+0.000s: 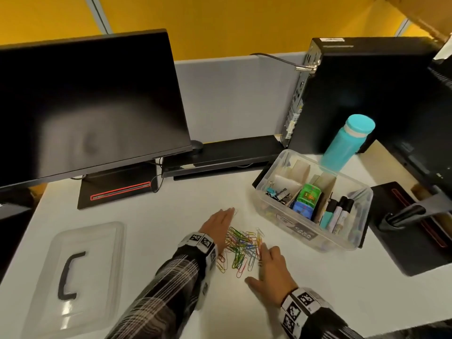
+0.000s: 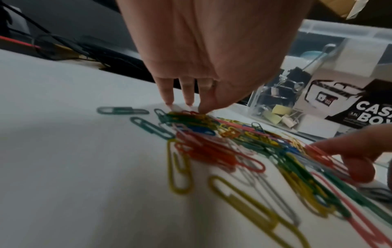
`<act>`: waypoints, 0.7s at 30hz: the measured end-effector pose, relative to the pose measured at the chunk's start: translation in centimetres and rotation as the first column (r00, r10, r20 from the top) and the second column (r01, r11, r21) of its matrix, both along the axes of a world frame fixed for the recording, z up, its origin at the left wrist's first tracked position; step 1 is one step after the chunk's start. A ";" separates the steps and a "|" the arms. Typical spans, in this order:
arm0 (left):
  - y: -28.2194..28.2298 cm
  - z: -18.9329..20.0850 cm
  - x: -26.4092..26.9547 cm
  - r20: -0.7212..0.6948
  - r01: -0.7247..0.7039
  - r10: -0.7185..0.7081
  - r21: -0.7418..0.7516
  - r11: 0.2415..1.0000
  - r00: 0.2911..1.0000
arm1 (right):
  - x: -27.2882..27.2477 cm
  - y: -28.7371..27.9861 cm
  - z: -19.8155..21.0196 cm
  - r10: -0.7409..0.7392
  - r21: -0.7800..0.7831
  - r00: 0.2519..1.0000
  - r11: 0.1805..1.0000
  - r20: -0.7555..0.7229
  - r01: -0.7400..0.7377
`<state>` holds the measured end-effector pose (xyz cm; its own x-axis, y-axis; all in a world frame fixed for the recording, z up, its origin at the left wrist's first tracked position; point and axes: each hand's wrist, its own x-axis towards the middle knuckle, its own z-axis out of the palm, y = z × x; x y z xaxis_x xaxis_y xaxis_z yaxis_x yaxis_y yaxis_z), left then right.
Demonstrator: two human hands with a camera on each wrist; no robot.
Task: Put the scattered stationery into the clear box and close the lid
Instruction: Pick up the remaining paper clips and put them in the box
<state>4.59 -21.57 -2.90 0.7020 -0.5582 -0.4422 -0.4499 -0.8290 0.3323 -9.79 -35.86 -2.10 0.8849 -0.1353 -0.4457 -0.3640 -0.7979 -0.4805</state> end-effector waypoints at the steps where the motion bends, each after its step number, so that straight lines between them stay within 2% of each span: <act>1: -0.3 -0.2 0.2 0.006 0.023 -0.023 0.005 1.000 1.000 | 0.3 0.2 0.2 0.004 0.027 1.000 1.000 0.000 -0.004; 3: -0.3 -0.3 0.0 0.037 0.103 -0.103 0.014 0.995 0.994 | 0.7 -0.3 0.6 -0.012 0.069 1.000 0.998 -0.002 0.013; 6: 1.2 0.2 -1.3 0.078 0.204 -0.200 -0.049 0.978 0.977 | 0.9 -1.7 0.7 -0.087 0.056 0.994 0.994 -0.072 0.091; 9: 4.3 0.7 -2.6 0.079 0.105 -0.096 -0.109 0.989 0.992 | 1.6 -1.5 0.6 -0.124 0.047 0.989 0.991 -0.079 0.128; 13: 7.3 0.5 -3.4 0.062 0.021 -0.026 0.077 0.997 0.998 | 3.6 0.4 0.5 -0.078 0.000 0.995 0.997 -0.059 0.078; 15: 6.9 0.3 -3.1 0.064 -0.002 -0.005 0.108 0.994 0.998 | 4.5 1.1 0.6 -0.020 -0.035 0.998 0.999 -0.066 0.018; 18: 5.6 0.1 -2.6 0.041 -0.042 0.040 0.041 0.998 0.998 | 5.3 1.7 0.6 0.058 -0.050 0.996 0.997 -0.066 -0.061; 21: 4.8 0.0 -2.3 0.023 -0.025 0.025 -0.030 0.999 0.999 | 5.3 2.1 0.4 0.115 -0.042 0.993 0.992 -0.016 -0.115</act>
<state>2.29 -16.76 -2.91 0.7259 -0.5531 -0.4088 -0.4371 -0.8299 0.3467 -4.52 -33.78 -1.72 0.8897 -0.0525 -0.4536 -0.2749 -0.8547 -0.4404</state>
